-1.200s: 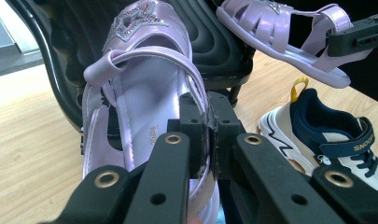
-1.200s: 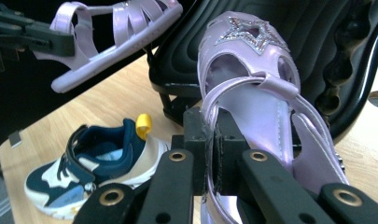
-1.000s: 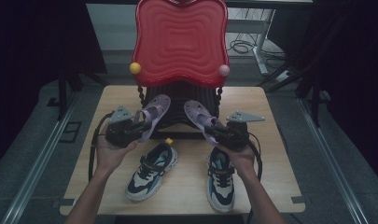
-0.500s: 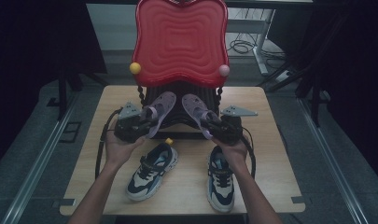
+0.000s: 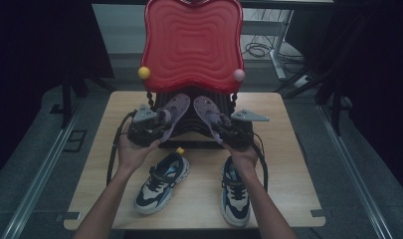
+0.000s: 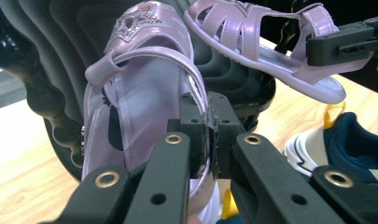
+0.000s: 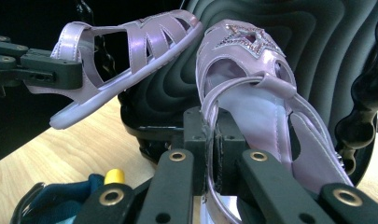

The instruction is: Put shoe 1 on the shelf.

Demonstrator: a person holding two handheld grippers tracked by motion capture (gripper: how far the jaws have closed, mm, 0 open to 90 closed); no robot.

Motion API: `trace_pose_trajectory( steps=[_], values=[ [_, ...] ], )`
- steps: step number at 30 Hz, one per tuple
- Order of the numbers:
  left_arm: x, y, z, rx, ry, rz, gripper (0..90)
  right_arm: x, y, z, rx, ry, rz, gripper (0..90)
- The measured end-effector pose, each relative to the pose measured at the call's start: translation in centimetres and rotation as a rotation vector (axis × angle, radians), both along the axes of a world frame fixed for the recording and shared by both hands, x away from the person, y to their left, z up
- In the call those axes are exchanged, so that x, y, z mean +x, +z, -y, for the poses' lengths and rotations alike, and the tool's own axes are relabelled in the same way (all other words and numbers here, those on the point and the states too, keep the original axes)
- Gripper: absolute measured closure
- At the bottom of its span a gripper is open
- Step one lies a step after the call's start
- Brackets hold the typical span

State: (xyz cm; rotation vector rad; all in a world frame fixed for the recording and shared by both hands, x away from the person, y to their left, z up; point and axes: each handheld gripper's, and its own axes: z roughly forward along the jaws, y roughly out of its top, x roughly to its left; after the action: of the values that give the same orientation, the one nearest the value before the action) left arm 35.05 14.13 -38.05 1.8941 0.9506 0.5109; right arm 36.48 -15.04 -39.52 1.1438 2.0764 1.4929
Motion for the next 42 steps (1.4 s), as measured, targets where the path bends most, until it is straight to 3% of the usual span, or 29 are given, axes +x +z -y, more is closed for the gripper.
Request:
trace_pose_trajectory(
  steps=[17, 29, 36, 42],
  values=[
    [1.3, -0.5, 0.3, 0.010, 0.025, 0.027, 86.7, 1.0, -0.5, -0.7, 0.020, -0.044, 0.024, 86.5],
    [2.6, -1.3, 0.9, 0.017, 0.044, 0.053, 86.7, 2.1, -0.6, -2.1, 0.006, -0.080, 0.061, 86.5],
    [3.3, -1.2, 1.2, 0.016, 0.059, 0.082, 86.7, 2.5, -0.4, -3.1, -0.022, -0.108, 0.105, 86.5],
    [3.7, -1.2, 1.5, 0.042, 0.073, 0.110, 86.7, 3.1, -0.9, -3.7, -0.046, -0.137, 0.123, 86.5]
  ],
)
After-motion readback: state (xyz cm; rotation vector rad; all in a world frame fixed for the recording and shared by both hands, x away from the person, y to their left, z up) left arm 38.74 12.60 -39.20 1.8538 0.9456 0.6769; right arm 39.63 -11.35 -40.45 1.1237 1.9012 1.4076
